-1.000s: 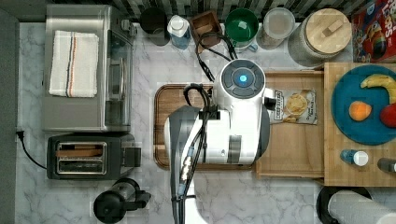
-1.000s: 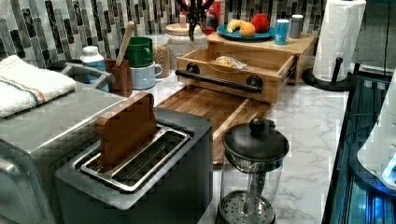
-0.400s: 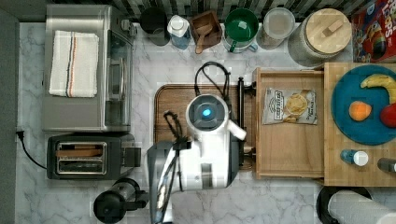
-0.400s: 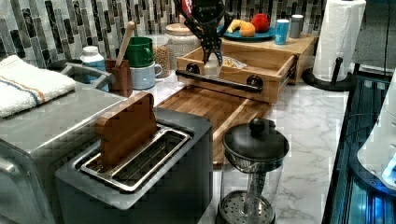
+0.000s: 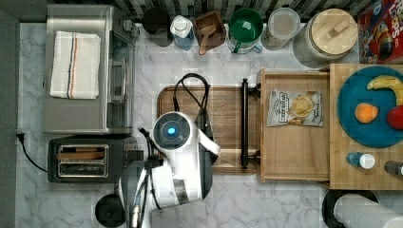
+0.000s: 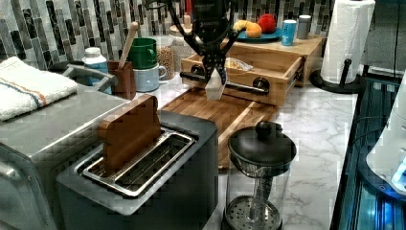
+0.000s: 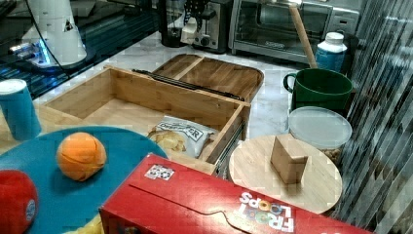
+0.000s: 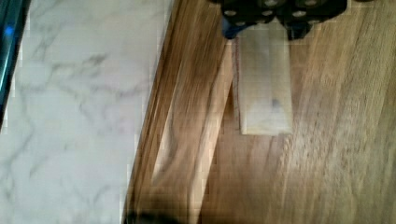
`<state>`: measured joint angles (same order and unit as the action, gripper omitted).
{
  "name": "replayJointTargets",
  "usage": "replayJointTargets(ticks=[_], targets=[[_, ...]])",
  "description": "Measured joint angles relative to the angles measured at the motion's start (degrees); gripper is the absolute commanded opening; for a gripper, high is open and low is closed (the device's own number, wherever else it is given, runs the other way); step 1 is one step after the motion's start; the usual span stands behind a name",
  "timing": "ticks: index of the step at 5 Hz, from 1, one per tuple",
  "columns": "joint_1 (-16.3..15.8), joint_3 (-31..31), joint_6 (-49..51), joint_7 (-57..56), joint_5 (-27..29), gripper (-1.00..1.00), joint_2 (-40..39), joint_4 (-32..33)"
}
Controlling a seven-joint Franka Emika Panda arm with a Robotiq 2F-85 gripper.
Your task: Place the butter on the board.
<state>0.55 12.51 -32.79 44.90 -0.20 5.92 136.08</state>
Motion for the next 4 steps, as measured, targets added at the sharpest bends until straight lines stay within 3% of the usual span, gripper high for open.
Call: replayJointTargets(ticks=[2,4], targets=[[-0.3,3.5,-7.7,10.4,0.1,-1.0,-0.3,3.4],[-0.3,4.3,-9.3,13.2,0.1,-1.0,-1.2,4.1]])
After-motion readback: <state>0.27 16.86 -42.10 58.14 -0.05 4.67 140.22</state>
